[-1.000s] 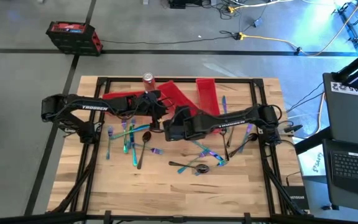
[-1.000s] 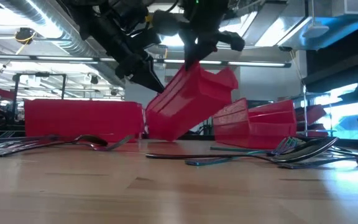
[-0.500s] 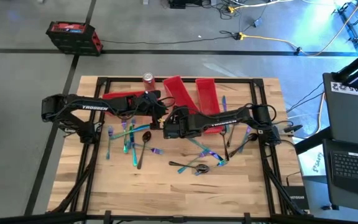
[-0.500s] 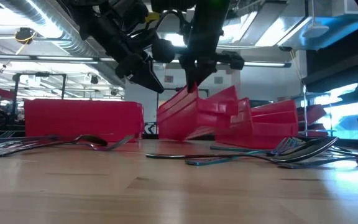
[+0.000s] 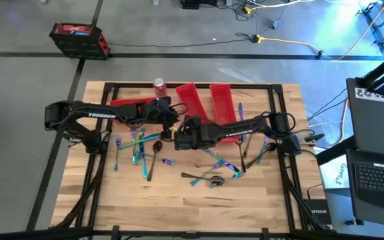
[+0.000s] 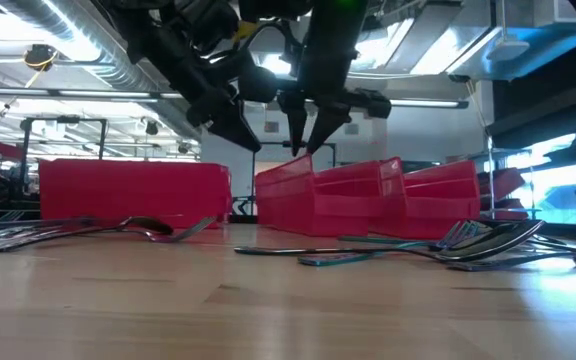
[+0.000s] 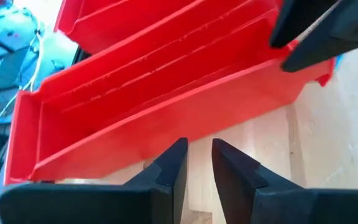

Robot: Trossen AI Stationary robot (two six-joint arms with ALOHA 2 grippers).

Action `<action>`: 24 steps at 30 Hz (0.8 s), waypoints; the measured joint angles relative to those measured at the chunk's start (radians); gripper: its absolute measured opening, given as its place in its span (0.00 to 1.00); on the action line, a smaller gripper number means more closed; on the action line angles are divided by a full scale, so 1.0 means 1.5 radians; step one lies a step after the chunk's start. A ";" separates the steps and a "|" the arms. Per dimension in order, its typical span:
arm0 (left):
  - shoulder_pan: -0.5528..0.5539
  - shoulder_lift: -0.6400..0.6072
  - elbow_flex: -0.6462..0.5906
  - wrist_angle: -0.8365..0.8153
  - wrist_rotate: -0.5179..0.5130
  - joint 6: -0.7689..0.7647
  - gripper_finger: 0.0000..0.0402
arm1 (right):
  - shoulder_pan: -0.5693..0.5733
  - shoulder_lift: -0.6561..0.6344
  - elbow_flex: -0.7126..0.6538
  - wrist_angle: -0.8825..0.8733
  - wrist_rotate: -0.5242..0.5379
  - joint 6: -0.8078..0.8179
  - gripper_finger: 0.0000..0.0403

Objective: Sort silverware
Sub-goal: Adjust the red bins

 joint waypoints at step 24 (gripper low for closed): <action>0.146 0.000 0.000 0.017 0.008 -0.185 0.11 | -0.151 -0.198 0.001 0.112 -0.064 -0.587 0.20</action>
